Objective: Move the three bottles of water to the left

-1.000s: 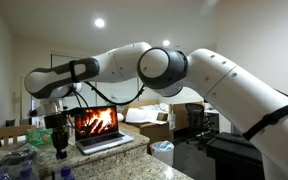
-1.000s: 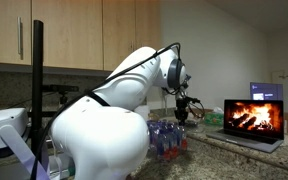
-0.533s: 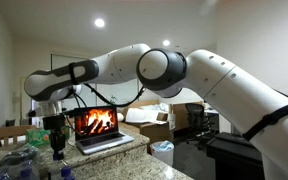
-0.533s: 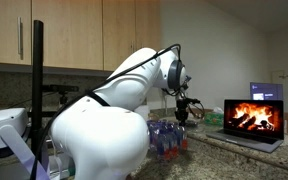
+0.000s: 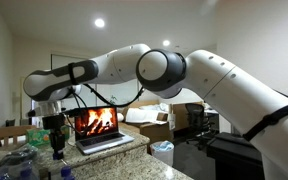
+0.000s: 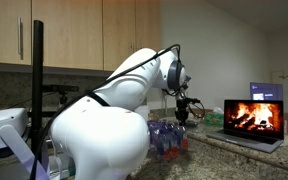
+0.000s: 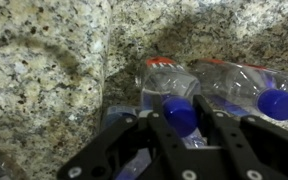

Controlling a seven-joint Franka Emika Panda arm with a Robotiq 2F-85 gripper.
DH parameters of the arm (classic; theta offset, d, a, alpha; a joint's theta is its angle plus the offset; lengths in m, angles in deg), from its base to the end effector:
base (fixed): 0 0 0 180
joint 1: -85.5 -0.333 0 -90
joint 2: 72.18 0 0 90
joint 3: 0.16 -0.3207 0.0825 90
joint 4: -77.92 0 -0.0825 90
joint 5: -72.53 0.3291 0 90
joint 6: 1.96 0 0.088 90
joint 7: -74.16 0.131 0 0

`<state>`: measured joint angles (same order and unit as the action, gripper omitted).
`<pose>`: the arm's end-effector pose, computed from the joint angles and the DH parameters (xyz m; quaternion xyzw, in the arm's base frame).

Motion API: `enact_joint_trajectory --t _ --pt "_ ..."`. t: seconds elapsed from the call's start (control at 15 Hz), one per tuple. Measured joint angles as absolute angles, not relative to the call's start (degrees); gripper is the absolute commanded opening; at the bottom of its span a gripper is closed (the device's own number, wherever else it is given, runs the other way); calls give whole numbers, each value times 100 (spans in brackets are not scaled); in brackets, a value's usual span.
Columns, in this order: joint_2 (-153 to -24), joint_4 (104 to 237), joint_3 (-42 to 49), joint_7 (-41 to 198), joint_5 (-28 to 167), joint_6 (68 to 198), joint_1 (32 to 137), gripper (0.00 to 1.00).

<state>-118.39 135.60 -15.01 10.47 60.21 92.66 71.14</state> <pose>0.6436 0.2612 0.3621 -0.6986 -0.7120 0.0706 0.0107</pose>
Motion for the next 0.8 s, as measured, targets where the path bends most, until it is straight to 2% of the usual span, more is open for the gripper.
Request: enact_joint_trajectory --t 0.8 --pt "-11995 13510 -1482 1020 6033 9044 7133 16"
